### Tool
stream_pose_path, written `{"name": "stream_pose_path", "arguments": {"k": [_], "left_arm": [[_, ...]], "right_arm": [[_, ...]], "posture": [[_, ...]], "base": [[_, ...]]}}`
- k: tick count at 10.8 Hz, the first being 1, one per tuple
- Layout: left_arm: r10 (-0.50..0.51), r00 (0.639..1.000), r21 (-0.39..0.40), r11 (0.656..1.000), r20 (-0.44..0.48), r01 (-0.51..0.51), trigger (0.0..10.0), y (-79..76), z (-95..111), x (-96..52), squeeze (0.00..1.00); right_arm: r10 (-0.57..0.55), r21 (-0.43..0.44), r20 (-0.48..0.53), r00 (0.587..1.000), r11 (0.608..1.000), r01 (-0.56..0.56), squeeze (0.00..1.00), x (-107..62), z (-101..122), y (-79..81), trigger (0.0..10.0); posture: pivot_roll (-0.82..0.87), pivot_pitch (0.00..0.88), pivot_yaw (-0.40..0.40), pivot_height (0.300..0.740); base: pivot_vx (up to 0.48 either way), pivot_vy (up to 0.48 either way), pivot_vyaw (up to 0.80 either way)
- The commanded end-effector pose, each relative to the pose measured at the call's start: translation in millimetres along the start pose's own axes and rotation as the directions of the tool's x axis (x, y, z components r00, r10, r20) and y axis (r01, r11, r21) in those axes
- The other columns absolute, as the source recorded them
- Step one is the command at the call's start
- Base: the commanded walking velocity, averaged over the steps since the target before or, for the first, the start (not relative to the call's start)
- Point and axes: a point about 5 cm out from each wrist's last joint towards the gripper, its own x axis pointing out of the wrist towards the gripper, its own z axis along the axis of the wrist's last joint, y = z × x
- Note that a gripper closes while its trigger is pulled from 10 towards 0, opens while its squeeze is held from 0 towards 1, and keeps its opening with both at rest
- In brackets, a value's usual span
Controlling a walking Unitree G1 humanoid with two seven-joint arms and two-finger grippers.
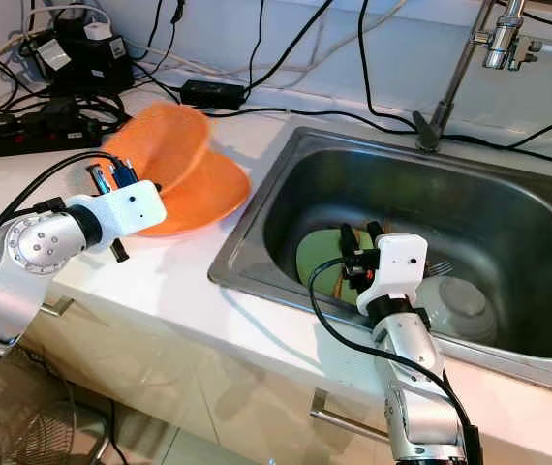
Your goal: Kitchen organization
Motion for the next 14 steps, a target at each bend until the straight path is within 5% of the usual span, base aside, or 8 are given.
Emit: {"name": "stream_pose_path", "arguments": {"k": [1, 4, 5, 8, 9, 10, 11, 14], "left_arm": [[0.001, 1.0, 0.01, 1.0, -0.008, -0.001, 0.0, 1.0, -1.2, 1.1, 0.0], [0.061, 0.998, 0.075, 0.995, 0.027, -0.063, 0.0, 6.5, 4.7, 1.9, 0.0], [0.215, 0.967, 0.131, 0.964, 0.133, -0.233, 0.0, 26.2, 22.8, 0.6, 0.0], [0.252, 0.928, 0.122, 0.948, 0.274, -0.293, 0.0, 23.6, 51.6, 2.7, 0.0], [0.235, 0.93, 0.12, 0.953, 0.284, -0.278, 4.1, 18.3, 54.3, 5.6, 0.0], [0.198, 0.92, 0.118, 0.961, 0.34, -0.25, 10.0, 2.4, 67.5, 12.8, 0.0], [0.187, 0.915, 0.116, 0.963, 0.357, -0.242, 10.0, -1.8, 71.9, 14.2, 0.0], [0.156, 0.905, 0.105, 0.971, 0.397, -0.213, 10.0, -17.9, 85.7, 20.3, 0.0]], "right_arm": [[-0.006, 0.005, -0.021, 1.0, 1.0, 0.006, 0.0, 0.2, -5.2, 0.0, 10.0], [-0.005, 0.006, -0.022, 1.0, 1.0, 0.005, 0.0, 0.2, -5.5, 1.0, 10.0], [-0.006, 0.006, -0.022, 1.0, 1.0, 0.006, 0.0, 1.2, -5.3, 0.7, 10.0], [-0.014, 0.021, -0.005, 1.0, 1.0, 0.014, 0.0, 7.5, 0.2, 1.5, 10.0], [-0.017, 0.028, -0.002, 1.0, 0.999, 0.017, 0.0, 9.0, 1.7, 1.6, 10.0], [-0.013, 0.065, 0.034, 0.999, 0.998, 0.011, 0.0, 20.6, 14.1, 2.8, 10.0], [-0.018, 0.074, 0.042, 0.999, 0.997, 0.015, 1.0, 25.4, 17.9, 2.8, 10.0], [0.0, 0.272, 0.109, 0.994, 0.962, -0.03, 1.0, 49.9, 52.6, 15.3, 10.0]], "posture": [[0.18, 0.054, 0.002, 0.74], [0.18, 0.055, 0.001, 0.74], [0.19, 0.054, 0.0, 0.74], [0.18, 0.05, 0.002, 0.74], [0.18, 0.051, 0.003, 0.74], [0.17, 0.049, 0.006, 0.74], [0.17, 0.047, 0.007, 0.74], [0.17, 0.04, 0.004, 0.74]], "base": [[0.0, 0.0, 0.0], [0.0, 0.0, 0.0], [0.0, 0.0, 0.0], [0.0, 0.0, 0.0], [0.0, 0.0, 0.0], [0.0, 0.0, 0.0], [0.0, 0.0, 0.0], [0.0, 0.0, 0.0]]}}
